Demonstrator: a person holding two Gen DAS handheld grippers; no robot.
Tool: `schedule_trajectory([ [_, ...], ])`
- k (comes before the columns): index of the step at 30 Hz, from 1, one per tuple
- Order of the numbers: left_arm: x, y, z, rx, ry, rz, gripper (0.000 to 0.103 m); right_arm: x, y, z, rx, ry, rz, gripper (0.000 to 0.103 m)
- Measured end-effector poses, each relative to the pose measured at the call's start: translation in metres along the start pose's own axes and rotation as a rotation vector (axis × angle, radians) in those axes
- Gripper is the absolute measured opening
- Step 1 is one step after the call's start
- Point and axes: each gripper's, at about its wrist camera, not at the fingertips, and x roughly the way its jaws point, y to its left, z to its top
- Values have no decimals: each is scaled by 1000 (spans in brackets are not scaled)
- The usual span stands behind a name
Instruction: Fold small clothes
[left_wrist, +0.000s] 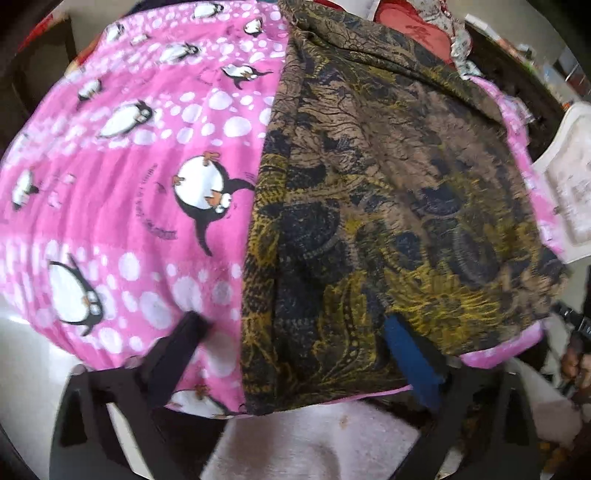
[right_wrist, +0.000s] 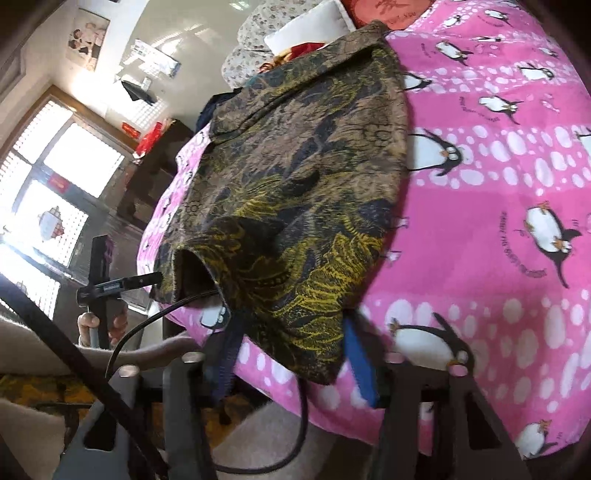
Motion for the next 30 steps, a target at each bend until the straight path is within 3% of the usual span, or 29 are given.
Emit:
schedule_trajectory([
  [1,-1,-3,-1,21,-3,38,76,0,0,0,-4,-7,-8,23],
  [2,-4,-3,-2,31,-9,45,58,0,-3,2,7,-19,6,11],
  [3,-8,-1,-3,28,-13,35,26,-2,-7,4,35,-33,41,9],
  [4,-12,1,-3,21,-7,-4,8,-5,-11,6,57,-45,71,8],
  [5,-15,2,-2,16,1,-50,6,-8,-11,10,65,-62,97,8],
  [9,-16,0,2,35,5,-59,5,-21,1,21,8,-105,110,7],
  [11,-28,5,10,6,-4,-151,5,-31,6,30,-7,-141,122,6],
  [16,-78,12,42,11,-135,-265,5,-62,6,62,-14,-283,171,6],
  [23,-99,9,126,43,-261,-294,5,-70,12,143,-57,-415,177,1],
  [27,-92,7,180,31,-284,-289,5,-64,14,188,-76,-383,151,2],
  [30,-90,-5,193,84,-288,-287,5,-57,18,184,-79,-304,90,3],
])
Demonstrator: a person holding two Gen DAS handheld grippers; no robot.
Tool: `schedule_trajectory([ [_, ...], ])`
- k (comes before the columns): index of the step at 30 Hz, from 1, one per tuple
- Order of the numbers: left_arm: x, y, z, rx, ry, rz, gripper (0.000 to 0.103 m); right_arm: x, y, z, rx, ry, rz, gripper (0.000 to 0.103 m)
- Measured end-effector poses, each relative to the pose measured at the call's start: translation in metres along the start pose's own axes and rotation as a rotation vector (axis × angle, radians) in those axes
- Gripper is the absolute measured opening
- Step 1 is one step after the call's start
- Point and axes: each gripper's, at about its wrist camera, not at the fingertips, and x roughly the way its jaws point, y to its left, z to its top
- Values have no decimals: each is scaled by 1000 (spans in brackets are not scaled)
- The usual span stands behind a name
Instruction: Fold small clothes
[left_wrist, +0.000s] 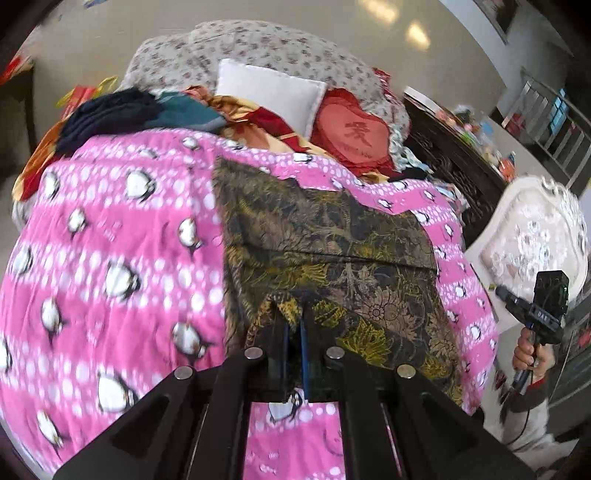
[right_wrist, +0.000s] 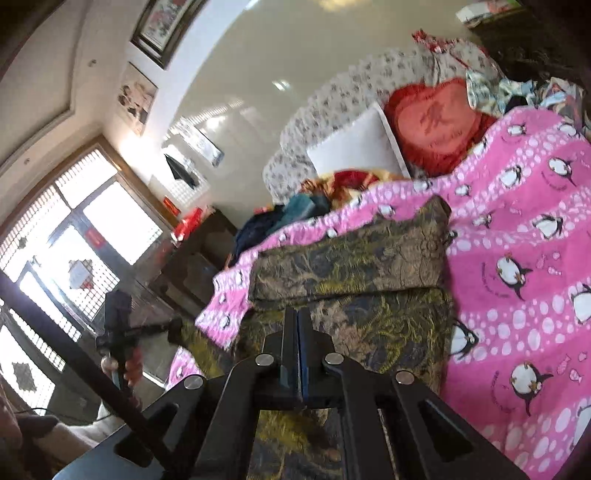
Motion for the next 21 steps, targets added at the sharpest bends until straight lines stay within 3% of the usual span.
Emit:
schedule_trajectory([
  [1,2,-2,0,24,3,-2,5,1,3,-11,-15,54,-42,4],
  [3,5,-4,-4,35,8,-6,5,-2,3,-36,-8,123,-75,17],
  [5,12,-2,-9,29,25,-10,5,-2,-1,-69,35,202,-89,43],
  [6,15,-1,-11,26,32,-6,5,-3,-3,-86,53,244,-96,47],
  [11,19,-1,-21,25,48,24,5,-15,-5,-143,114,361,-111,48],
  [21,10,-3,-32,18,53,32,5,1,-27,-172,243,373,-39,48],
])
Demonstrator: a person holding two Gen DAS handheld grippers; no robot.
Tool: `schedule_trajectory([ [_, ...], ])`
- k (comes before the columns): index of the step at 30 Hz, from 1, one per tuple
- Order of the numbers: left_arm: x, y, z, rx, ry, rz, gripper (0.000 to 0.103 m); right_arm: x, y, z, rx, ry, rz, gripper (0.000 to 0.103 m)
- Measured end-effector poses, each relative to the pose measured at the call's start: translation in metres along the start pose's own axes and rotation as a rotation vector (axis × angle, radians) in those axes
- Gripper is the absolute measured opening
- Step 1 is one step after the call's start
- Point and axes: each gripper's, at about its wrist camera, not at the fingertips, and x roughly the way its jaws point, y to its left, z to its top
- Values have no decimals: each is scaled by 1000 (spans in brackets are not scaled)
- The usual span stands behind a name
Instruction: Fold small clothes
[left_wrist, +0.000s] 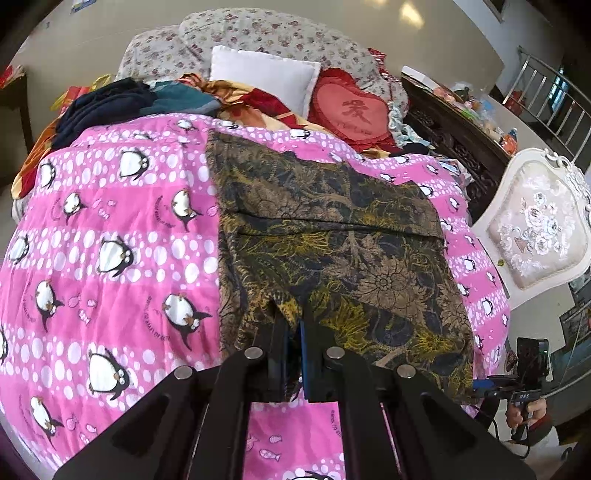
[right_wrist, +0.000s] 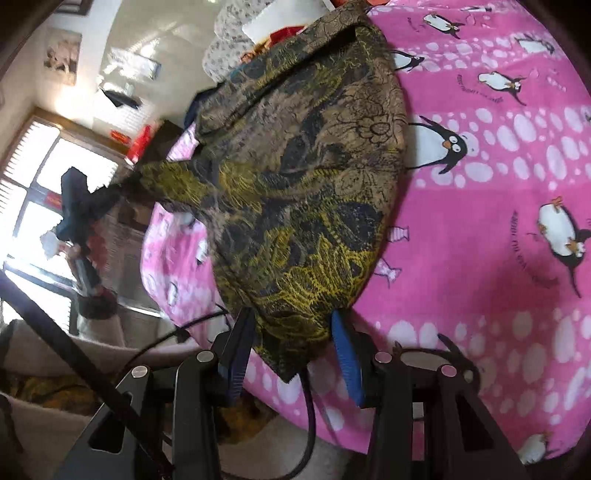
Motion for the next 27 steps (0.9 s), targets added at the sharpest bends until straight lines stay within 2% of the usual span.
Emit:
schedule_trajectory([
  [2,0,4,-1,-8,3,4,5,-11,-2,0,-5,-9,-36,48],
  [4,1,5,-3,-8,8,8,5,-20,-3,-1,-2,-23,-32,48],
  [8,8,8,-4,-25,16,-1,5,-6,-6,-3,25,3,31,48],
  [10,12,7,-4,-25,26,0,5,-1,-7,0,36,-16,70,48],
  [11,13,7,-4,-25,30,3,5,0,-7,4,40,-39,75,43],
  [12,15,7,-4,-25,36,6,5,-1,-5,7,35,-52,76,33],
  [13,16,8,-3,-24,38,9,5,-1,-2,12,21,-62,74,7],
  [16,14,10,3,-37,33,-7,5,-7,14,34,-45,-102,85,7],
  [20,5,17,24,-60,0,-45,5,-29,49,81,-178,-205,123,7],
  [22,3,20,40,-72,-25,-51,5,-47,64,120,-241,-307,140,7],
  [25,7,30,75,-103,-56,-55,5,-59,69,174,-251,-412,156,7],
  [27,15,40,100,-135,-62,-58,5,-59,62,225,-217,-463,117,7],
])
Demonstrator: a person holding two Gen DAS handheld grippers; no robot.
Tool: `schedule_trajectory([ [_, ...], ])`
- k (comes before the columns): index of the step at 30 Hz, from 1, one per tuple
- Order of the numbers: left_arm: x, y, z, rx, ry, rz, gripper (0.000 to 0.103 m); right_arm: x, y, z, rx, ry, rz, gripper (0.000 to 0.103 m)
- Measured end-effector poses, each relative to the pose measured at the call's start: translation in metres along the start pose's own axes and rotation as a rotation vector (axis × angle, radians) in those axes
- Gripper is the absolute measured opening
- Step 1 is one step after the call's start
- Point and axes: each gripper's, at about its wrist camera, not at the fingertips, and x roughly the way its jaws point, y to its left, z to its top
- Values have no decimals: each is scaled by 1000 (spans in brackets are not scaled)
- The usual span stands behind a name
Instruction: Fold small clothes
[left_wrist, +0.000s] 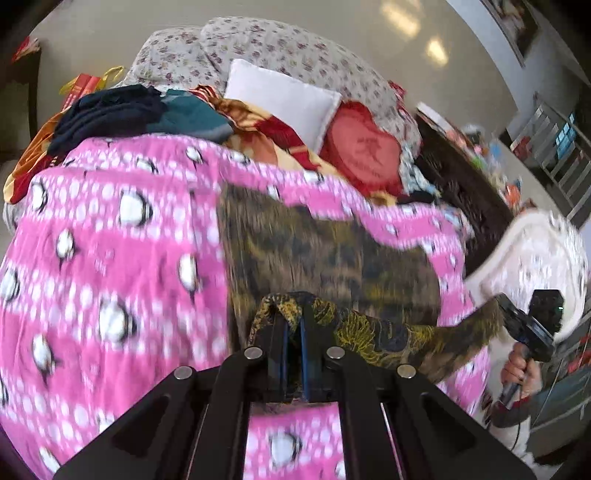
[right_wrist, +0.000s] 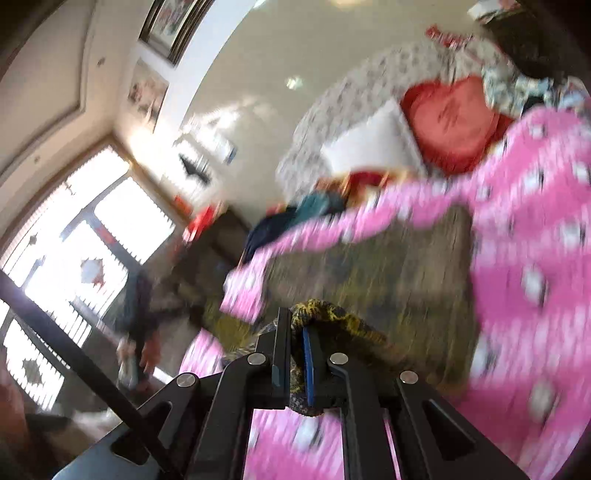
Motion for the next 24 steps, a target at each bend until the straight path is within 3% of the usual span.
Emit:
schedule_trajectory([
  [5,56,36,78,-135,-27,66,11,76,-77,77,180,-72,-198,8],
  [7,88,51,94,-162,14,132,21,111,-114,78,270,18,-322,14],
  [9,110,58,93,-157,52,196,23,119,-124,68,287,52,-340,15],
  [10,116,58,90,-136,68,203,25,120,-123,61,266,70,-327,15],
  [13,121,58,79,-106,80,206,47,111,-103,47,165,106,-378,22],
  [15,116,57,75,-102,62,187,49,104,-89,43,106,122,-404,35],
  [16,112,55,73,-95,44,187,50,102,-77,42,64,123,-415,46],
  [18,105,50,72,-79,15,187,59,105,-72,41,5,135,-412,54],
  [22,109,37,67,-26,24,168,66,142,-56,38,-89,236,-389,54],
  [24,123,32,65,5,70,222,66,170,-61,34,-123,304,-435,54],
])
